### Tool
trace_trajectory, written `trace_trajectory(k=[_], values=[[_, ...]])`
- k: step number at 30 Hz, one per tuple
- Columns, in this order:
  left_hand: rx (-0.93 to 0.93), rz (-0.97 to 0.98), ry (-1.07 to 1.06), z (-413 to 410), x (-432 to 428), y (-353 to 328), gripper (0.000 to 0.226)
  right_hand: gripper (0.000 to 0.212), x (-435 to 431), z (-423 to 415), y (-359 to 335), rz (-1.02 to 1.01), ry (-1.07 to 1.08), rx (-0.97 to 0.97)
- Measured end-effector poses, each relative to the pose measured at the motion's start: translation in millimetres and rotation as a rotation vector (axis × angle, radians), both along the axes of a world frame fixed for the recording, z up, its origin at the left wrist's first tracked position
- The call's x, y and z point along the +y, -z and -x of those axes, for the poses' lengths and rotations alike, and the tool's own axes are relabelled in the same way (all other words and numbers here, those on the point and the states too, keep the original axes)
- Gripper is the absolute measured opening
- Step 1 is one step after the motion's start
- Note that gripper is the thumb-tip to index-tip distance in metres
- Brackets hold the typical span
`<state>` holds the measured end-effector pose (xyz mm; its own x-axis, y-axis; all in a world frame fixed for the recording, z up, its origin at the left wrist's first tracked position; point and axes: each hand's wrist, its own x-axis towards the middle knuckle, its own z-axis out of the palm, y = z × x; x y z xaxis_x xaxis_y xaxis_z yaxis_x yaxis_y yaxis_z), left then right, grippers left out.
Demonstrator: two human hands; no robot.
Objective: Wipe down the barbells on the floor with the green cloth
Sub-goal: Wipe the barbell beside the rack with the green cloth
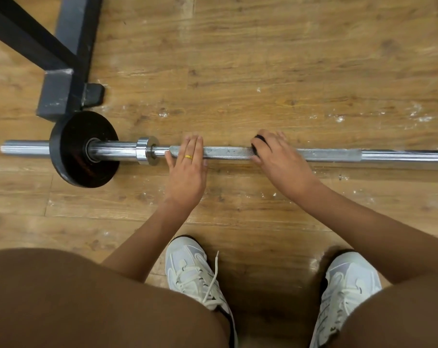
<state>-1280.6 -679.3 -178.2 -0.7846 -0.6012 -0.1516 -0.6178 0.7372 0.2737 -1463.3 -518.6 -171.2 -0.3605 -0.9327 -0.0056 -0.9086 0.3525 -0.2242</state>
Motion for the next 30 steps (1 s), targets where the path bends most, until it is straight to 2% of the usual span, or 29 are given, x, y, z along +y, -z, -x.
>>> trace_trajectory(k=[4,10,13,16,22,28,30], values=[[-0.008,0.007,-0.006,-9,13,1,0.060,0.036,11,-12,0,0.007,0.124,0.000],[-0.070,0.049,0.048,-20,23,-1,0.073,0.042,18,-14,-6,-0.057,-0.096,0.067],[-0.078,0.115,0.170,-20,35,5,0.073,0.039,43,0,-10,-0.042,-0.007,0.038],[-0.040,0.113,0.138,-14,51,10,0.077,0.039,54,-3,-11,-0.056,0.061,0.002],[-0.122,0.188,0.232,-15,55,6,0.082,0.041,31,-24,-12,-0.083,-0.071,0.033],[-0.160,0.130,0.277,-25,53,2,0.086,0.040,56,-21,-9,-0.048,0.058,-0.045],[-0.149,0.101,0.278,-28,56,0,0.086,0.039,44,-31,-11,-0.062,0.019,-0.044]])
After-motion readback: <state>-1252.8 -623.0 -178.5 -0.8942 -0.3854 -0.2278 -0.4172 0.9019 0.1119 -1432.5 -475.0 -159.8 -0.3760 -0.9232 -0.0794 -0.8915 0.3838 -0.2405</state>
